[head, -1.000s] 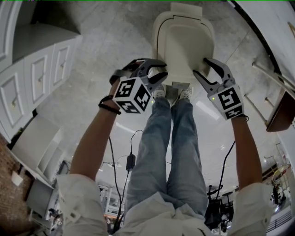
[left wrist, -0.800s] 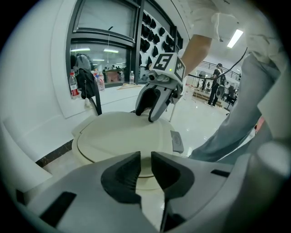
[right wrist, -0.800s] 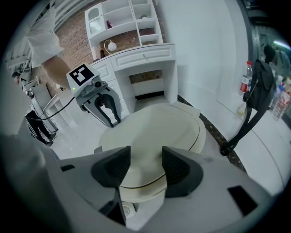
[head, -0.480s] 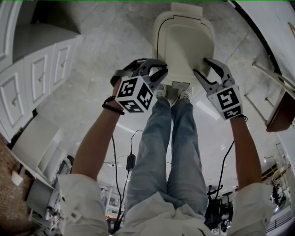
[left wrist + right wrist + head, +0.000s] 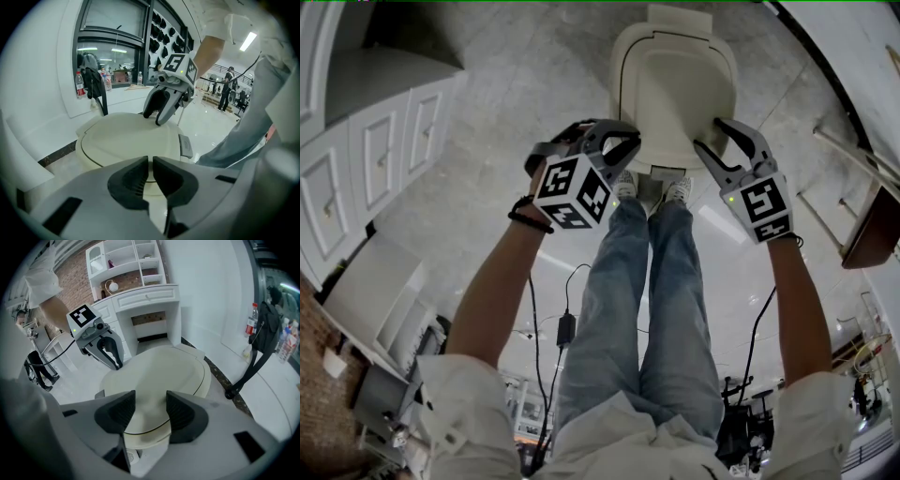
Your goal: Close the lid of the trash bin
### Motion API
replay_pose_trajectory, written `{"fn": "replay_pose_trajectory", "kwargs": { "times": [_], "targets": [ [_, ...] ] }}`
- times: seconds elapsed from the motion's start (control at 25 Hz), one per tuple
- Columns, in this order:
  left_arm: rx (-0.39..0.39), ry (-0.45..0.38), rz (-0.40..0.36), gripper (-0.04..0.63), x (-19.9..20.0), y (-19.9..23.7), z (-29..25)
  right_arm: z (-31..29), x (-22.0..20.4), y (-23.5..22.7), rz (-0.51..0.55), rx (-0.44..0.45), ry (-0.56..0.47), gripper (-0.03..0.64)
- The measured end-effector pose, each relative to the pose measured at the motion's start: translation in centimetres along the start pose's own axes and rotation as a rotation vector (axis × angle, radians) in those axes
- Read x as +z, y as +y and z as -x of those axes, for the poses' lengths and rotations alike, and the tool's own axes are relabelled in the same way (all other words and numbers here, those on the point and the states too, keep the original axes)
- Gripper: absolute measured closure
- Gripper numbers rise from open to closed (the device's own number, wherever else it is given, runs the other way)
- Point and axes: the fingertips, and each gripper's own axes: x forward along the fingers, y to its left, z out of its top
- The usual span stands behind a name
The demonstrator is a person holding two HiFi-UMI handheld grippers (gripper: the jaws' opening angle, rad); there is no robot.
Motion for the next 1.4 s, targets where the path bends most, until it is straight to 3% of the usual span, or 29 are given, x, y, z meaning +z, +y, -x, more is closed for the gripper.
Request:
{"fn": "replay_pose_trajectory", "kwargs": {
  "times": [0.48,0.56,0.72,0.84,1.08,1.4],
  "targets": [
    [0.025,-0.017,-0.004,0.565,0.0,0.3,0.0,-0.1,0.0,-0.5,-0.047,-0.027,-0.017,0.434],
    [0.043,-0.040,0.008,0.565,0.2,0.5,0.4,0.2,0.4,-0.6,-0.064,-0.041,-0.039,0.501],
    [0.098,-0.100,0.041,0.569,1.2,1.2,1.7,1.4,1.6,-0.5,-0.078,-0.075,-0.094,0.564],
    [0.153,-0.166,0.119,0.569,2.8,1.9,3.7,3.5,3.3,-0.6,-0.109,-0.109,-0.149,0.598],
    [0.254,-0.286,0.267,0.571,8.9,1.9,11.3,11.8,9.5,-0.1,-0.210,-0.196,-0.276,0.598],
    [0.401,-0.511,0.326,0.571,22.6,4.3,26.1,27.7,22.9,-1.2,-0.342,-0.318,-0.511,0.598]
  ]
}}
